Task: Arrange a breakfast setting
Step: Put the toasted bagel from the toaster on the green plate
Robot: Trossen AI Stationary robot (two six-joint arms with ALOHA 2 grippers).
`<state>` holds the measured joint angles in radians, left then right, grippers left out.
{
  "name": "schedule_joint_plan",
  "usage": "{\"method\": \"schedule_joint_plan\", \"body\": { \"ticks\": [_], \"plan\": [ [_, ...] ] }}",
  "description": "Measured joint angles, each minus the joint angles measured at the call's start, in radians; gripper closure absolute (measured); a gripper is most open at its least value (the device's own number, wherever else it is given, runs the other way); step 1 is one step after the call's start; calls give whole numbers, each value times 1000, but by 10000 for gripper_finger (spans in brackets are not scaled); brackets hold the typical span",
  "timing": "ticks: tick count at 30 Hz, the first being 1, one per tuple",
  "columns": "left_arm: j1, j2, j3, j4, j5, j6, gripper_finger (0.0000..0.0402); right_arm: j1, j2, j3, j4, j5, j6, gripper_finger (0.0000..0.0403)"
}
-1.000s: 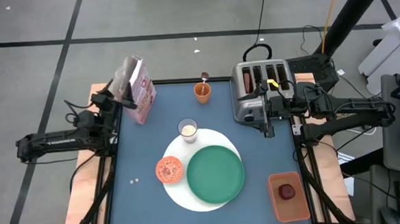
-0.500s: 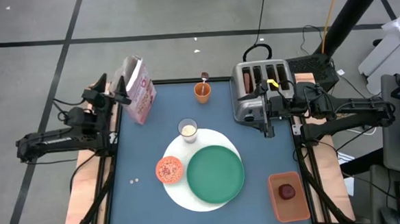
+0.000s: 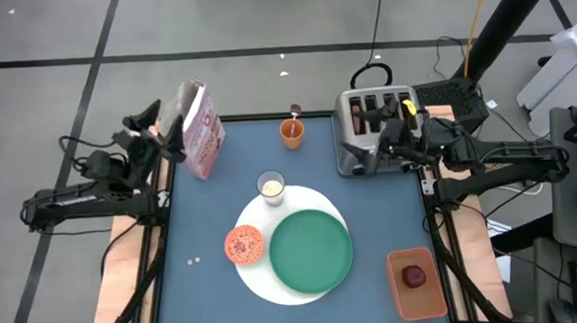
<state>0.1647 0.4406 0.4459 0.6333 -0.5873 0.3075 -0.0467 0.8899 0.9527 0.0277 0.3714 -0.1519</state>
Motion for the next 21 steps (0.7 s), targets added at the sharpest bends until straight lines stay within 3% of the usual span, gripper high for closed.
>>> {"method": "schedule_joint_plan", "body": {
  "ticks": [5, 11, 21],
  "plan": [
    [-61, 42, 1, -26, 100, -25, 9, -12, 57, 0, 73, 123, -17, 35],
    [-155, 90, 1, -26, 119, -25, 9, -68, 75, 0, 90, 303, 40, 35],
    [-331, 145, 1, -94, 120, -58, 9, -200, 94, 0, 58, 308, 224, 37]
  ]
}}
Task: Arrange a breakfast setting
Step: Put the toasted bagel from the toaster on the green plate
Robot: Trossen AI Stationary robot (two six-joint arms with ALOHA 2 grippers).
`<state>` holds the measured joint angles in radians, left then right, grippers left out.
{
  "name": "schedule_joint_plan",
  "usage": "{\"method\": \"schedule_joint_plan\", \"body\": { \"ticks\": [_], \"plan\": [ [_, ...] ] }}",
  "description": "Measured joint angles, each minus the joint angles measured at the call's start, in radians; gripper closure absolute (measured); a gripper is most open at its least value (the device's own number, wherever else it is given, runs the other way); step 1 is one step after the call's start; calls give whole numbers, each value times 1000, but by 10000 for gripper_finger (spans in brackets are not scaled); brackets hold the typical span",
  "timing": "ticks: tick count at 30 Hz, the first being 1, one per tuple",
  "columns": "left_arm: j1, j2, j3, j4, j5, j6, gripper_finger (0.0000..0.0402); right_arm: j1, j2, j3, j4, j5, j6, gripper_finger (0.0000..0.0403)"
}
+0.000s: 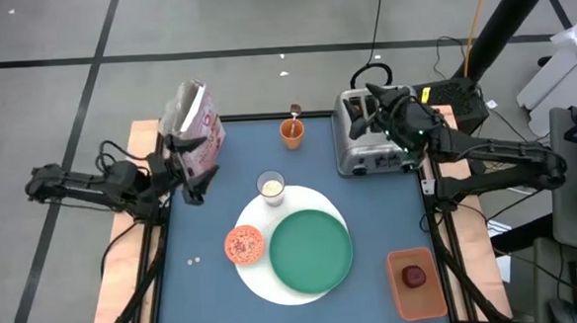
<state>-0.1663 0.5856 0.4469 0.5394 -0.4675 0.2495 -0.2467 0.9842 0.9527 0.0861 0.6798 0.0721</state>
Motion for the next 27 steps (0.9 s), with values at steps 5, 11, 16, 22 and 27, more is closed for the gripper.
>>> {"method": "schedule_joint_plan", "body": {
  "ticks": [5, 11, 16, 22, 27],
  "plan": [
    [-53, 45, 0, -37, 0, -75, 9, -57, 26, 0, -9, -19, 57, 60],
    [-85, 128, 0, -43, 0, -150, 9, -126, 46, 54, -77, -142, 115, 93],
    [-95, 204, 0, -43, 0, -193, 9, -182, 76, 181, -281, -160, 126, 103],
    [-96, 264, 0, -42, 0, -228, 9, -266, 140, 288, -532, -173, 170, 104],
    [-96, 281, 0, -36, 0, -233, 9, -354, 208, 298, -616, -362, 262, 104]
  ]
}}
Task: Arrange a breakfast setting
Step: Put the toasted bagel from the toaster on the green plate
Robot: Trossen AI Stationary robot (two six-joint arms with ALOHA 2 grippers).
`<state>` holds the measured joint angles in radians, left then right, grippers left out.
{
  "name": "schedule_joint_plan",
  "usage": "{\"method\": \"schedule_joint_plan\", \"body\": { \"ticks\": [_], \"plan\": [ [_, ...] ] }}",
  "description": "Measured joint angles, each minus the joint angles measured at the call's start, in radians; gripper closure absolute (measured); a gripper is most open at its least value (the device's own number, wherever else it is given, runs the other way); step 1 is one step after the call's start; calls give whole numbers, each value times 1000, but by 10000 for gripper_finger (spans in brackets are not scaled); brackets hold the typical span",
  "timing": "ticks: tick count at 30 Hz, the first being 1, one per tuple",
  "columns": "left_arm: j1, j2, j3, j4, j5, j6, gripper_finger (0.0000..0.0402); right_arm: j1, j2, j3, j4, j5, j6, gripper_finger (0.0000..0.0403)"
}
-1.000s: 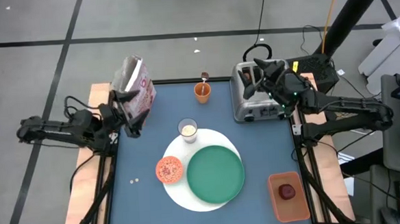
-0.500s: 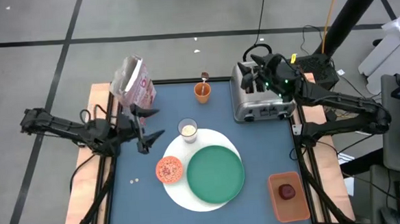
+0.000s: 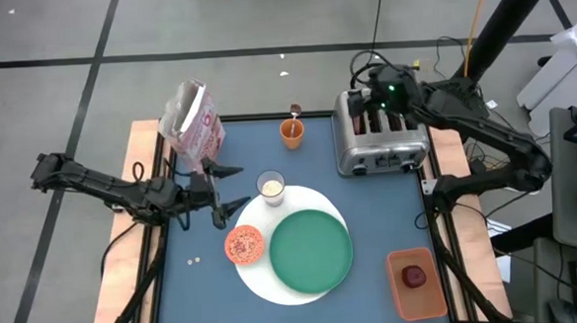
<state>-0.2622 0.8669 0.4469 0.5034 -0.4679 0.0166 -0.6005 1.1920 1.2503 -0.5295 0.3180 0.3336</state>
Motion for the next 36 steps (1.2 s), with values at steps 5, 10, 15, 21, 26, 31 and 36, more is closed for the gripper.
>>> {"method": "schedule_joint_plan", "body": {
  "ticks": [5, 10, 15, 21, 26, 31, 36],
  "plan": [
    [0, 0, 0, 10, 0, 0, 9, -30, 61, 0, -36, -35, 29, 104],
    [0, 0, 0, 23, 0, 0, 9, -31, 107, 0, -88, -36, 47, 109],
    [0, 0, 0, 23, 0, 0, 9, -31, 137, 0, -123, -36, 48, 116],
    [1, -1, 0, 23, -1, 0, 9, -31, 148, 0, -175, -36, 48, 127],
    [1, -1, 0, 24, -1, 0, 9, -27, 148, 0, -197, -36, 59, 138],
    [1, -1, 0, 24, -1, 1, 9, -26, 148, 0, -234, -36, 99, 152],
    [1, -1, 0, 24, -2, 1, 9, -26, 148, 0, -238, -36, 100, 167]
  ]
}}
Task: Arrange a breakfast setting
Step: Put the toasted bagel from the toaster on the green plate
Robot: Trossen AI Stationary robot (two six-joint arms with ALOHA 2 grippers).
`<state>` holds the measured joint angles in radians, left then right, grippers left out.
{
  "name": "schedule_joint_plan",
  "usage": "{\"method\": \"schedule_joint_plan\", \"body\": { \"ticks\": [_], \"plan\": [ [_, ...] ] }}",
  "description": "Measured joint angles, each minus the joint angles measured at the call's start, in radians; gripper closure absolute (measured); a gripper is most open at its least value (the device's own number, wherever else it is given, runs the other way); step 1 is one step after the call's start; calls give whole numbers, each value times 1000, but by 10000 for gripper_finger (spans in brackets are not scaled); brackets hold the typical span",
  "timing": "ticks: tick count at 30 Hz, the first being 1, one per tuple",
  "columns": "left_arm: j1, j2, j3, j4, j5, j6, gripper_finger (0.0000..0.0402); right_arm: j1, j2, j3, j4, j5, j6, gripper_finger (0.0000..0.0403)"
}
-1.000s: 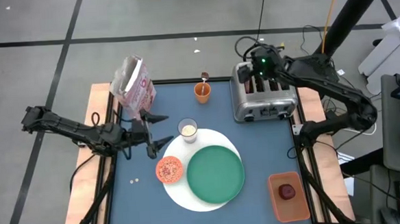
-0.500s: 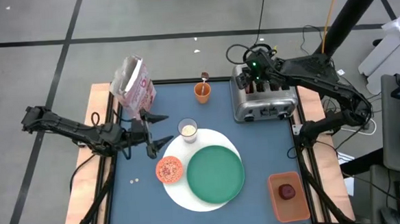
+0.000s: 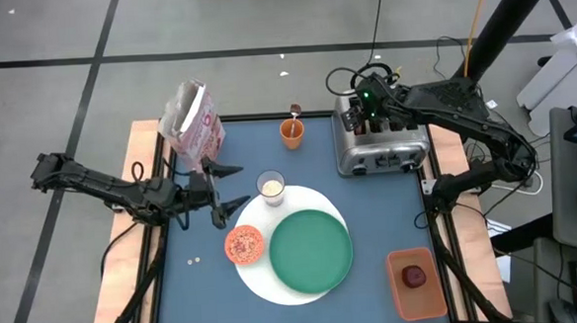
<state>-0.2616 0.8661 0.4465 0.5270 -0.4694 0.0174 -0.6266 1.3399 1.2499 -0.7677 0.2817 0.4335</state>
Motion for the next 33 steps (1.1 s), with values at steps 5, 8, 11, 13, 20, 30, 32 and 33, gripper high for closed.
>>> {"method": "schedule_joint_plan", "body": {
  "ticks": [5, 8, 11, 13, 20, 30, 32, 33],
  "plan": [
    [0, 0, 0, 0, 0, 0, 9, 0, 0, 0, 0, 0, 0, 193],
    [0, 0, 0, 0, 0, 0, 9, 0, 0, 0, 0, -1, 0, 213],
    [0, 0, 0, 0, 0, 0, 9, 0, 0, 0, 0, -1, 0, 233],
    [0, 0, 0, 0, 0, 0, 9, 0, 0, 0, 0, -1, 0, 246],
    [0, 0, 0, 0, 0, 1, 9, 0, 0, -1, 7, 0, 0, 287],
    [0, 0, 0, 0, 0, 6, 9, 0, 0, -1, 14, 2, 0, 328],
    [0, 0, 0, 0, 0, 6, 9, 0, 0, -1, 15, 2, 1, 332],
    [0, 0, 0, 0, 0, 6, 9, 0, 0, -1, 15, 2, 0, 333]
  ]
}}
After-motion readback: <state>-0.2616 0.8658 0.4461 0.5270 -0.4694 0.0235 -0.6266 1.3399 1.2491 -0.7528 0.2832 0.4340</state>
